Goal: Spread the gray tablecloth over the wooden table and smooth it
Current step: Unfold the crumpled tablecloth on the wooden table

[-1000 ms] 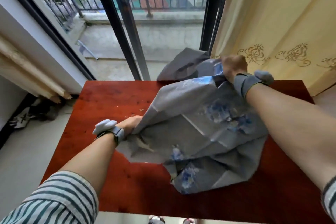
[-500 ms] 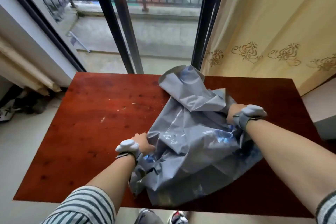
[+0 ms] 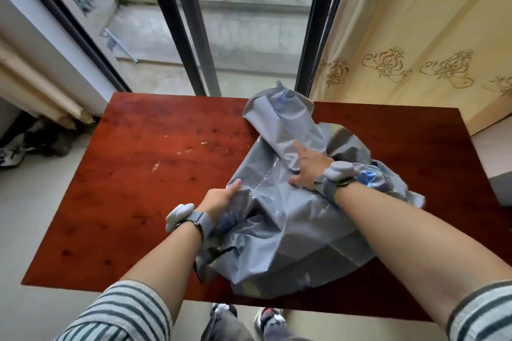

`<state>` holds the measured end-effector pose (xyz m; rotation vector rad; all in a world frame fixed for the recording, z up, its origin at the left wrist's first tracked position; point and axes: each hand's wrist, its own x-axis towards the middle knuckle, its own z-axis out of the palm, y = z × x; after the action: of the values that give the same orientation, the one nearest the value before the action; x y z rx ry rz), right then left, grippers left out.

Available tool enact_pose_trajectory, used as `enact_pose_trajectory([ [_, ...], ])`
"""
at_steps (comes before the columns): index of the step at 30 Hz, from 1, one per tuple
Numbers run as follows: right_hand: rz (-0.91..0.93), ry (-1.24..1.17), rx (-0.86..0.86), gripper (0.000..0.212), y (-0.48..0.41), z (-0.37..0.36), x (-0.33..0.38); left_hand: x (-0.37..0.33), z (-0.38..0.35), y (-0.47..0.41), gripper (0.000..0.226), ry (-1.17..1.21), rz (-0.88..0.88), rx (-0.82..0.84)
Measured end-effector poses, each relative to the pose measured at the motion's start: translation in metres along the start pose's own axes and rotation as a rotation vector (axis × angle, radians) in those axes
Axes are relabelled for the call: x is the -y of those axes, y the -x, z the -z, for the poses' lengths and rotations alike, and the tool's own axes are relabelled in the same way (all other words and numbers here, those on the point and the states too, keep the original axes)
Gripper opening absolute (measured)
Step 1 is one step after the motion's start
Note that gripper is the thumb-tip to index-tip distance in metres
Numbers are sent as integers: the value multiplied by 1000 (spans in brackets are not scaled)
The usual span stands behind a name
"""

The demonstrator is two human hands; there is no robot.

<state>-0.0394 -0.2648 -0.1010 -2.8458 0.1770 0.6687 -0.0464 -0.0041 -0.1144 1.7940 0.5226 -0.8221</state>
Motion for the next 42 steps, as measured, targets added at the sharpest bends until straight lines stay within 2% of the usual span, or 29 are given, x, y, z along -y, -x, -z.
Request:
enact_pose_trajectory([
  [2, 4, 62, -13, 75, -3, 1, -4, -6, 6, 2, 47, 22, -25, -11],
  [5, -30, 199, -80, 34, -9, 6, -4, -13, 17, 6, 27, -33, -148, -52],
  [8, -67, 179, -166, 19, -15, 24, -5, -29, 33, 10, 27, -124, -278, -211],
  [10, -115, 69, -294, 20, -17, 49, -5, -47, 49, 14, 36, -166, -347, -365],
  [13, -176, -92, -468, 26, -18, 94, -4, -72, 77, 22, 40, -107, -431, -526],
  [16, -195, -178, -670, 49, -13, 113, 1, -84, 102, 29, 35, 25, -501, -626],
  [17, -209, -187, -691, 55, -11, 112, 0, -83, 105, 30, 32, 52, -497, -625],
  [20, -266, -153, -521, 61, -7, 97, -2, -64, 114, 34, 30, -27, -429, -473],
  [23, -310, -24, -218, 45, -9, 73, -11, -35, 108, 31, 24, -285, -307, -222],
  [26, -263, 25, 106, 44, -6, 61, -4, -5, 98, 29, 34, -542, -52, 112],
  [28, -222, 187, 134, 55, -4, 71, 8, 5, 94, 26, 44, -521, 106, 305],
  [29, -213, 233, 82, 64, -6, 76, 15, 5, 91, 25, 43, -463, 121, 308],
  [31, -196, 299, -85, 79, -15, 83, 32, 3, 83, 13, 31, -386, 11, 164],
  [32, -114, 323, -188, 79, -17, 84, 44, 0, 79, 8, 28, -349, -65, 65],
  [33, 1, 325, -273, 79, -20, 79, 55, -1, 74, 4, 35, -304, -118, -6],
  [35, 221, 229, -315, 87, -19, 61, 75, -1, 67, 1, 47, -280, -152, -60],
  [37, 309, 125, -232, 102, -18, 37, 87, 2, 66, 0, 33, -275, -162, -55],
  [38, 286, 131, -164, 110, -18, 27, 87, 4, 67, 1, 25, -249, -156, -53],
  [40, 175, 175, 8, 121, -21, 10, 75, 4, 71, 3, 18, -201, -149, -71],
  [42, 36, 219, 132, 117, -18, 2, 62, 2, 76, 3, 21, -171, -146, -99],
])
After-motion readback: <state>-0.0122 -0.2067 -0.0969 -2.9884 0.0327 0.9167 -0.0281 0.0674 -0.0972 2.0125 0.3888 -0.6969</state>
